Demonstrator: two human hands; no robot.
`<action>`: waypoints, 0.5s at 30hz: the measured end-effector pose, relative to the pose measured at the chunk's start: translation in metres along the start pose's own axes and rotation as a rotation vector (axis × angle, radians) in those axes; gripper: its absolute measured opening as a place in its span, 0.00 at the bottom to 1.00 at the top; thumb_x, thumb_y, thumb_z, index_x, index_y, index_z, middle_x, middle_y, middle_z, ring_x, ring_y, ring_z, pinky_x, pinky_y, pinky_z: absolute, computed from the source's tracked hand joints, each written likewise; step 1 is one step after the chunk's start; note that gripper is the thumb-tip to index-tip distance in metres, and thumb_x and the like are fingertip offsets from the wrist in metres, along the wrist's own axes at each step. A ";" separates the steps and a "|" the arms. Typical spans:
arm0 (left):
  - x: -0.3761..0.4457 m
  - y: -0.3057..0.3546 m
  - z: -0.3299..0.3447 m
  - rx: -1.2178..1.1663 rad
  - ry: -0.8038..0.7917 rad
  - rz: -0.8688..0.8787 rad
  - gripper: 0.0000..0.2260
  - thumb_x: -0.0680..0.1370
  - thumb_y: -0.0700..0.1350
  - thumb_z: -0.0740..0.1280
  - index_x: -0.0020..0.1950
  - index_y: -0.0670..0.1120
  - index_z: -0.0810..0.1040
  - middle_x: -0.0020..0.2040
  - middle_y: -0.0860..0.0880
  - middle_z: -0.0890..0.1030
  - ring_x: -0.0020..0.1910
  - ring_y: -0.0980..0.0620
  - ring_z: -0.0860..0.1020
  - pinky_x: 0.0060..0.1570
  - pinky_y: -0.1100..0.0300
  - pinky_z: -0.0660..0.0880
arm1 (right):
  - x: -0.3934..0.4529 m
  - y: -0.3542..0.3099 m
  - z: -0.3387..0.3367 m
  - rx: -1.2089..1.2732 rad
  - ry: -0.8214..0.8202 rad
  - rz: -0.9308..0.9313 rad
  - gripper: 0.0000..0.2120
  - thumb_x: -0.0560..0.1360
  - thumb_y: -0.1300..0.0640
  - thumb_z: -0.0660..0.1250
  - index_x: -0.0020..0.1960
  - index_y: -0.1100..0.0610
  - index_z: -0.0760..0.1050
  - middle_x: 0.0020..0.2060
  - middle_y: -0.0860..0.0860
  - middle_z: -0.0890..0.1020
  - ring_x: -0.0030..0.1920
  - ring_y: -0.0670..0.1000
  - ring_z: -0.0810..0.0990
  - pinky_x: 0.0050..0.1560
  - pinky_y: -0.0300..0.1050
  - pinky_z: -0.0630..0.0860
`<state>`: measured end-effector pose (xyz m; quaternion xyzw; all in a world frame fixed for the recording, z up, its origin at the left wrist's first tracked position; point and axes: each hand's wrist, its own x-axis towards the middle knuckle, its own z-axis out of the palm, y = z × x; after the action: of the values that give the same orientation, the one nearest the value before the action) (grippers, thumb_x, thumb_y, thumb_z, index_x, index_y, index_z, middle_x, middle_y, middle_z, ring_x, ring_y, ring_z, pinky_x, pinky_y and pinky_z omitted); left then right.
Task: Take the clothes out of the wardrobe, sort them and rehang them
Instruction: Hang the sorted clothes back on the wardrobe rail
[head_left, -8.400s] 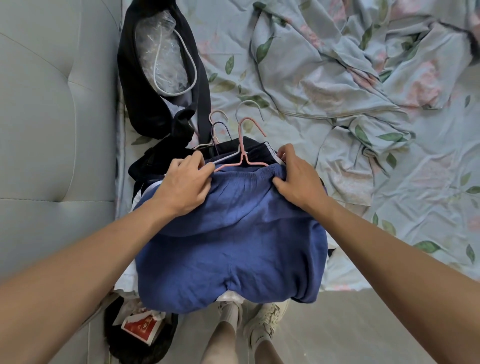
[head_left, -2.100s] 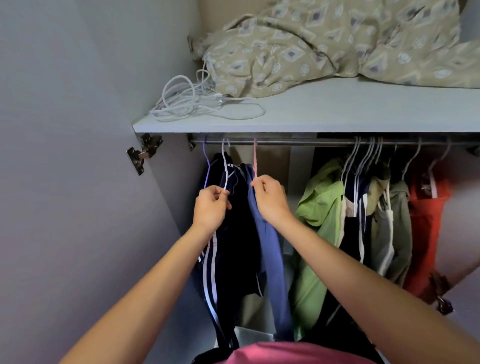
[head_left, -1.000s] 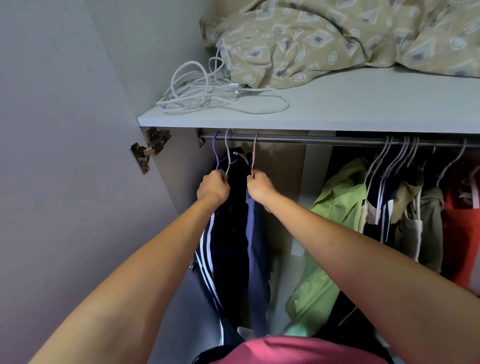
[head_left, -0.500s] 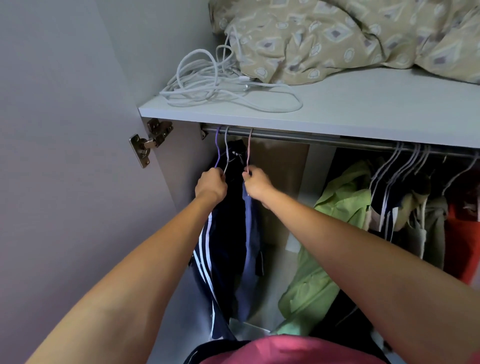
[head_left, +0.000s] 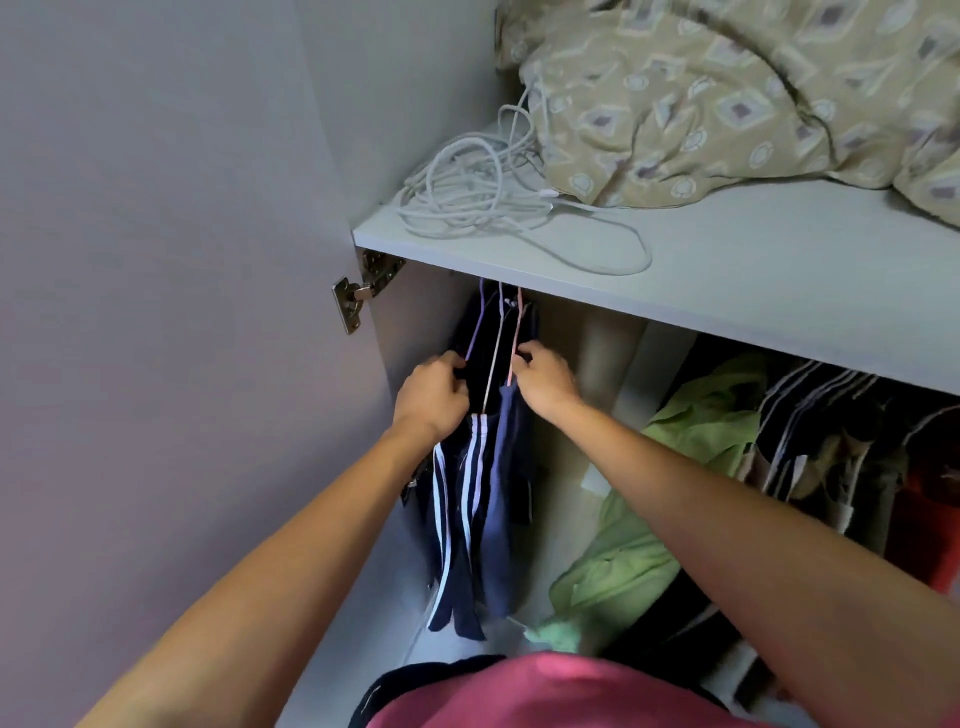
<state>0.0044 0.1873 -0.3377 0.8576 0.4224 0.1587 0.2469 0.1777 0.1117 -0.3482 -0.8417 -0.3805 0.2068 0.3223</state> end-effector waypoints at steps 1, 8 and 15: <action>-0.008 -0.001 -0.004 0.001 0.004 0.015 0.17 0.80 0.43 0.64 0.69 0.47 0.78 0.56 0.45 0.83 0.55 0.42 0.81 0.51 0.51 0.77 | -0.011 0.000 -0.001 -0.016 0.040 -0.023 0.19 0.84 0.49 0.60 0.73 0.51 0.73 0.64 0.57 0.78 0.65 0.62 0.77 0.64 0.54 0.75; -0.081 -0.012 -0.041 0.226 0.046 0.090 0.18 0.81 0.49 0.64 0.70 0.48 0.76 0.59 0.45 0.79 0.60 0.41 0.76 0.53 0.46 0.77 | -0.095 -0.007 0.004 -0.252 0.071 -0.220 0.21 0.83 0.47 0.61 0.74 0.53 0.71 0.62 0.54 0.75 0.65 0.59 0.70 0.65 0.59 0.73; -0.156 -0.020 -0.055 0.404 0.130 -0.014 0.19 0.79 0.51 0.66 0.69 0.49 0.77 0.58 0.47 0.79 0.56 0.42 0.75 0.49 0.47 0.75 | -0.142 -0.016 -0.005 -0.295 -0.005 -0.403 0.23 0.81 0.46 0.63 0.74 0.52 0.72 0.64 0.51 0.73 0.65 0.57 0.70 0.63 0.59 0.72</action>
<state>-0.1272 0.0887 -0.3128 0.8746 0.4667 0.1239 0.0436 0.0840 0.0081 -0.3193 -0.7863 -0.5675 0.0829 0.2297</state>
